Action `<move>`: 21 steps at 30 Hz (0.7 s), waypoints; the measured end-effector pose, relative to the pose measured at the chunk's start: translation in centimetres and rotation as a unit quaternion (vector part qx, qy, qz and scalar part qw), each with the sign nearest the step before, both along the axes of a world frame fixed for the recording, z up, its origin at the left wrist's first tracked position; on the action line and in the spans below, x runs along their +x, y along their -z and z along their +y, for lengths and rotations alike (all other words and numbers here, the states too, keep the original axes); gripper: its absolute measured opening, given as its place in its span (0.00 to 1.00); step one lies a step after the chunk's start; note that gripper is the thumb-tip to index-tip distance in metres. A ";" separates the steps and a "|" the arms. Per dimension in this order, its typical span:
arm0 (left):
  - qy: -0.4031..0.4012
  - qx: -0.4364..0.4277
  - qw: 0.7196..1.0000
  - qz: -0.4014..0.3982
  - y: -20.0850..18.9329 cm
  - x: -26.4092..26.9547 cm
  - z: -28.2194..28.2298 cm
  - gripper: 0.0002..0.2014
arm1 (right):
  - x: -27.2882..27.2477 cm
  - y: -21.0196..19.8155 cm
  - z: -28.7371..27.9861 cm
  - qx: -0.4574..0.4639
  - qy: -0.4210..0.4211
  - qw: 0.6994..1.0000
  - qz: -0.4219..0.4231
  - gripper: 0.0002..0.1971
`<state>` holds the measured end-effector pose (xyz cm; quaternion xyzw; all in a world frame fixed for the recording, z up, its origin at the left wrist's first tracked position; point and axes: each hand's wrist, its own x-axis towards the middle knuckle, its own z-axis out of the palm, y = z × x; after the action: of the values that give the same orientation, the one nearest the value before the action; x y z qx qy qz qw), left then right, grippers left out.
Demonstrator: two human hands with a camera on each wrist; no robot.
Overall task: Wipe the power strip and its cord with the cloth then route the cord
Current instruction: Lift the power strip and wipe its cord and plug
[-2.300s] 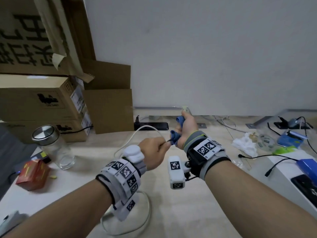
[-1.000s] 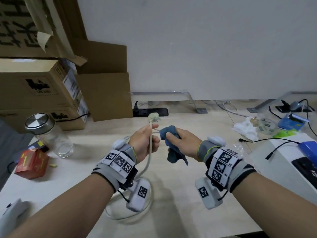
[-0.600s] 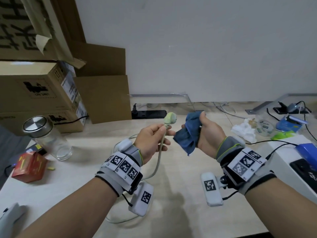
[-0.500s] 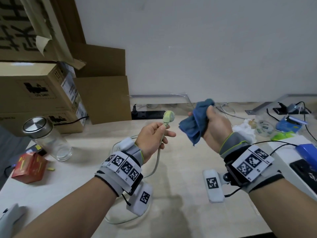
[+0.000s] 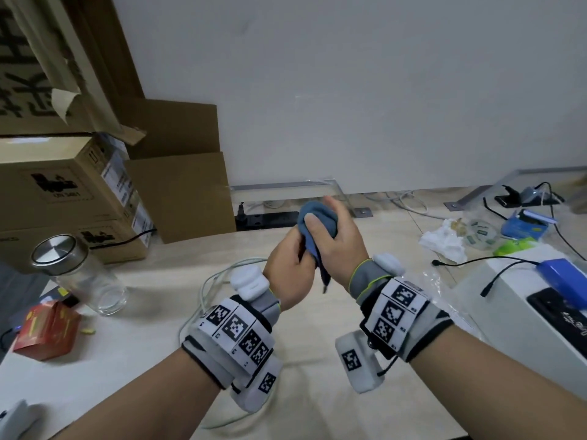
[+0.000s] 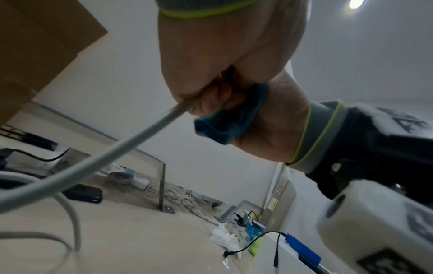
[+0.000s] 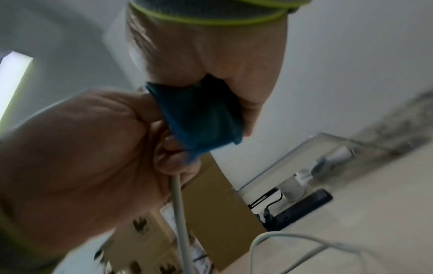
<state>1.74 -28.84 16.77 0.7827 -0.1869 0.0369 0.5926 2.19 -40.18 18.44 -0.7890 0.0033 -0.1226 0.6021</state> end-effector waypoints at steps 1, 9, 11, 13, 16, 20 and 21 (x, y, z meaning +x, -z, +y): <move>0.007 -0.006 1.000 -0.007 -0.2 -0.1 -0.1 0.12 | 0.3 -0.1 0.0 0.005 0.018 1.000 -0.010 0.19; 0.026 -0.012 0.999 -0.019 0.1 -0.3 0.3 0.10 | 1.3 -0.6 -0.1 0.177 0.038 0.978 0.101 0.23; 0.029 -0.007 0.999 -0.011 0.1 -0.3 0.5 0.11 | 1.4 -0.7 -0.2 0.248 0.013 0.957 0.151 0.23; 0.034 -0.013 0.999 0.025 0.2 -0.1 0.5 0.10 | 1.2 -1.0 -0.2 0.291 -0.002 0.938 0.187 0.23; 0.046 -0.006 0.994 0.102 0.0 0.4 0.7 0.13 | 1.3 -1.4 -0.3 0.330 -0.021 0.918 0.219 0.24; 0.045 0.036 0.993 0.107 0.0 0.6 1.4 0.19 | 2.4 -1.4 -1.9 0.260 0.086 0.941 0.201 0.27; 0.045 0.026 0.991 0.122 0.3 0.7 1.5 0.18 | 2.6 -1.5 -2.5 0.212 0.124 0.951 0.189 0.28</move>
<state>2.47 -27.30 16.49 0.7874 -0.1491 -0.0906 0.5913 4.76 -42.65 19.94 -0.6452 0.2407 -0.0409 0.7239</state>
